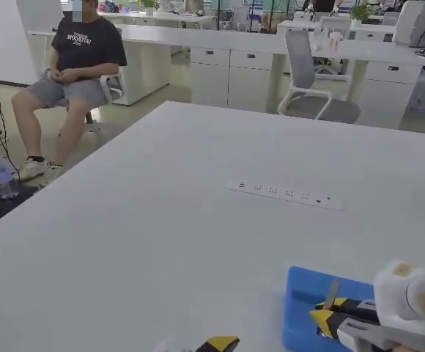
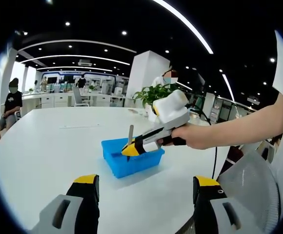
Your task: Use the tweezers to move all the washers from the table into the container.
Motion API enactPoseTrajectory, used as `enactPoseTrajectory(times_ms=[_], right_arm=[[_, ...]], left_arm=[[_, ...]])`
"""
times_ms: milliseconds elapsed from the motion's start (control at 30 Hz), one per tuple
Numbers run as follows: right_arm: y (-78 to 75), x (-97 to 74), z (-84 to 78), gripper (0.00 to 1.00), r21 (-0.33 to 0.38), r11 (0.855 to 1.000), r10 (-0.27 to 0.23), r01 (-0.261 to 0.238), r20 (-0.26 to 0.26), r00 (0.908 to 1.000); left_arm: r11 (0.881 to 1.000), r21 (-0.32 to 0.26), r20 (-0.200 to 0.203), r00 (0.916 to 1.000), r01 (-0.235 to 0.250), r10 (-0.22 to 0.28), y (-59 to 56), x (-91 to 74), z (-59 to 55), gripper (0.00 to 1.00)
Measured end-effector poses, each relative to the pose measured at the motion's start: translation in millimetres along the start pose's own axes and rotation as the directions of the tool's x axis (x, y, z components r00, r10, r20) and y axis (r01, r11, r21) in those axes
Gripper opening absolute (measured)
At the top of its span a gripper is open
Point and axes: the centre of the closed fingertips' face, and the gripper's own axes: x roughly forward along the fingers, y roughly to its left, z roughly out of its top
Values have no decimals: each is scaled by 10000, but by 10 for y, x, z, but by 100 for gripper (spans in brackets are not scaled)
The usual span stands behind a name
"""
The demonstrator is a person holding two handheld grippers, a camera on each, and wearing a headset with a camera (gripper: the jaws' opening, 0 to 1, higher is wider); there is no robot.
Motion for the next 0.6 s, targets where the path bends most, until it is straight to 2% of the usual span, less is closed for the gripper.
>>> enactPoseTrajectory(times_ms=[233,433,600], right_arm=[[-56,-147,221,4,74,9996,-286,282,621,9977],[-49,-381,439,4,239,9985,-531,502,1442,9881],[17,-570,543,4,130,9986,-537,522,1814,9819]], left_arm=[[10000,25,-27,10000,16,-16,-5,2,-6,80],[10000,-79,-16,10000,-42,42,12,-1,-16,80],[9998,136,-123,9998,128,-127,-62,10,-10,79]])
